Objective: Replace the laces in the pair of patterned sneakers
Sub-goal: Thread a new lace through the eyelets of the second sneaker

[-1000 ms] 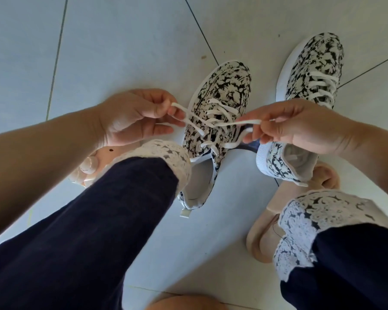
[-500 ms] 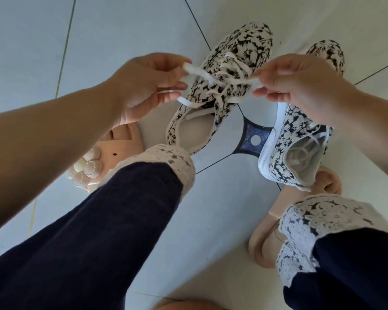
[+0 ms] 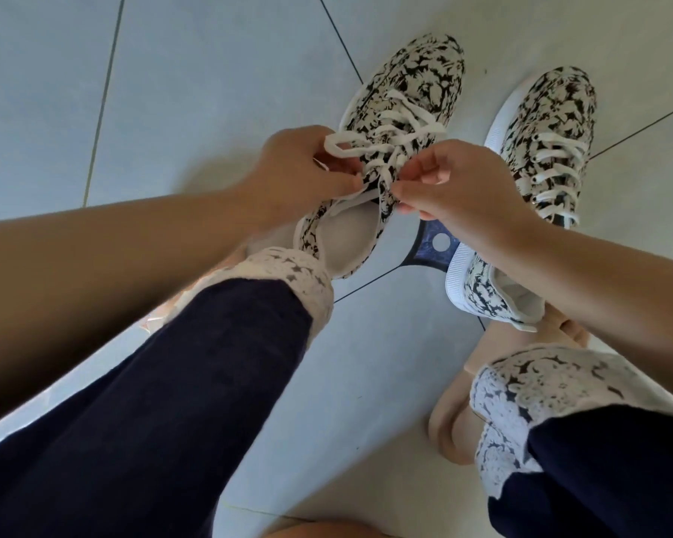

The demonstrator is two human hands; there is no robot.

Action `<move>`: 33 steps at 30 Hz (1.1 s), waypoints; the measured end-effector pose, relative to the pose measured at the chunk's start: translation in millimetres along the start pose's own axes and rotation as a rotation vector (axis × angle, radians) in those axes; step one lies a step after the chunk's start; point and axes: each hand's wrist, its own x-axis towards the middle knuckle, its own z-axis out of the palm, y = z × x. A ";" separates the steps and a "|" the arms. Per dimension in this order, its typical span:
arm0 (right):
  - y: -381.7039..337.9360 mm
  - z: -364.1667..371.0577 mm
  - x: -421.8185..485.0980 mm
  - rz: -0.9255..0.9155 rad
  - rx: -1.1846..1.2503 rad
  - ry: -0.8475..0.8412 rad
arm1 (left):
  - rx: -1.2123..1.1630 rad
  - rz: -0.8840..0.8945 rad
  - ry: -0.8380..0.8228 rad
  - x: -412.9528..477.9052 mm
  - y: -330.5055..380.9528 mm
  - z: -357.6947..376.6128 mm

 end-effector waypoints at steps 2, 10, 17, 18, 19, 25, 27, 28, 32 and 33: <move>0.5 4.0 -1.6 -0.012 0.018 0.037 | -0.046 0.004 0.053 -1.9 0.9 7.5; -1.2 11.8 -0.2 -0.068 -0.033 0.077 | -0.014 -0.028 0.055 1.5 7.4 9.7; 4.8 -8.1 -5.7 -0.059 0.078 -0.003 | -0.176 -0.089 0.019 2.3 9.3 -0.1; 6.8 -11.4 -6.3 -0.039 0.119 -0.026 | -0.256 -0.100 -0.016 0.5 7.8 -2.8; 9.0 -14.7 -7.1 -0.020 0.154 -0.036 | -0.339 -0.118 -0.044 -1.1 6.5 -6.3; 21.0 -22.0 -6.7 0.039 0.131 -0.031 | -0.610 -0.210 -0.132 0.9 3.5 -23.3; 23.1 -19.8 -6.9 0.020 0.058 -0.051 | -0.405 -0.173 -0.167 1.8 5.0 -23.6; 22.6 -18.9 -7.3 -0.006 -0.001 -0.049 | -0.278 -0.149 -0.168 1.9 7.9 -22.7; 13.0 -15.8 -8.2 -0.112 -0.077 0.033 | 0.185 -0.038 -0.114 4.0 21.7 -13.8; 10.1 -14.4 -7.4 -0.132 -0.089 0.038 | 0.233 -0.003 -0.098 4.8 24.2 -12.0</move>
